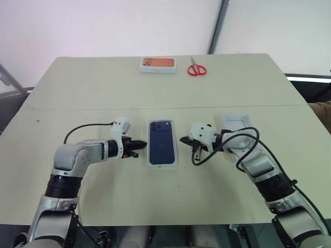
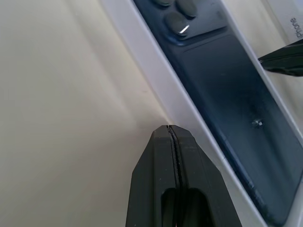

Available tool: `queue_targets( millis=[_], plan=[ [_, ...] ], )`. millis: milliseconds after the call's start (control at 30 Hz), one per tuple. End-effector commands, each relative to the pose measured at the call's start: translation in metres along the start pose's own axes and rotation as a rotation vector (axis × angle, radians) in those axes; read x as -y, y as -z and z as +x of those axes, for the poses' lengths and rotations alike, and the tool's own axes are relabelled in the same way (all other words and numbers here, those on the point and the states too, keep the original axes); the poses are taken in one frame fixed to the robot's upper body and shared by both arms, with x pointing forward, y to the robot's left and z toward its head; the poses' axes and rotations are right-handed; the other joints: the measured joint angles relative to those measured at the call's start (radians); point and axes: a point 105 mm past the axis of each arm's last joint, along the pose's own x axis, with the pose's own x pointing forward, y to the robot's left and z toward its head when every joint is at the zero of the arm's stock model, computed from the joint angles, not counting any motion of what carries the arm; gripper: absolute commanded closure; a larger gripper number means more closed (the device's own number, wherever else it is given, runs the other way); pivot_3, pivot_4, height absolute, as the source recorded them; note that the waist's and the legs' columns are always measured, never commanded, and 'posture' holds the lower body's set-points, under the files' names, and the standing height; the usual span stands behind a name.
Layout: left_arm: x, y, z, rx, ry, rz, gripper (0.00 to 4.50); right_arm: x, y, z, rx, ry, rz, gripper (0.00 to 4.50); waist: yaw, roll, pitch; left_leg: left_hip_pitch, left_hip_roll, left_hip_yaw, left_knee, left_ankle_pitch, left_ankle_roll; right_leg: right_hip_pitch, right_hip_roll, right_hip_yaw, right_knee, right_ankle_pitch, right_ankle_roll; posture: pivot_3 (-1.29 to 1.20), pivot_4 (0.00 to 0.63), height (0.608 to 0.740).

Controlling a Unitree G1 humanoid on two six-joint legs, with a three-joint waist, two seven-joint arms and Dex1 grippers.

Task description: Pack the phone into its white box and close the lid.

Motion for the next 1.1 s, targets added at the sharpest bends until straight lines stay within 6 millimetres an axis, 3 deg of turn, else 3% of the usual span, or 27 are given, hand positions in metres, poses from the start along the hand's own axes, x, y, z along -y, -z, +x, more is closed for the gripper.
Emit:
queue_targets(
  millis=[33, 300, 600, 933, 1100],
  plan=[
    [0.02, 0.025, 0.027, -0.107, 0.079, 0.01, 4.47, -0.004, -0.008, -0.001, 0.025, -0.008, -0.019, 4.48, 0.004, 0.001, 0.0, 0.0, 0.0, 0.0, 0.0, 0.0, 0.0, 0.0, 0.0, 0.0, 0.0, 0.0, 0.0, 0.0, 0.15, 0.74],
    [0.055, 0.02, 0.053, -0.116, 0.209, 0.055, 4.47, 0.002, 0.016, -0.029, -0.056, 0.025, 0.009, 4.48, 0.033, 0.001, 0.0, 0.001, -0.002, -0.002, 0.004, -0.001, 0.002, 0.001, -0.001, -0.002, -0.001, 0.0, 0.0, 0.0, 0.15, 0.74],
    [0.092, 0.016, 0.089, -0.125, 0.318, 0.105, 4.47, -0.004, 0.056, -0.079, -0.2, 0.06, 0.072, 4.48, 0.055, 0.001, -0.001, 0.002, -0.002, -0.004, 0.012, -0.005, 0.007, 0.014, -0.001, -0.006, -0.006, 0.0, 0.001, 0.0, 0.15, 0.74],
    [0.118, 0.011, 0.106, -0.129, 0.401, 0.149, 4.47, -0.003, 0.069, -0.099, -0.26, 0.094, 0.092, 4.48, 0.053, 0.001, -0.001, 0.002, -0.003, -0.004, 0.014, -0.006, 0.01, 0.016, -0.002, -0.006, -0.008, 0.0, 0.001, 0.0, 0.15, 0.74],
    [0.114, 0.008, 0.107, -0.128, 0.398, 0.16, 4.47, -0.004, 0.069, -0.1, -0.261, 0.096, 0.099, 4.48, 0.049, 0.001, -0.001, 0.002, -0.003, -0.004, 0.014, -0.006, 0.01, 0.016, -0.002, -0.007, -0.008, 0.0, 0.002, 0.0, 0.15, 0.74]
  ],
)
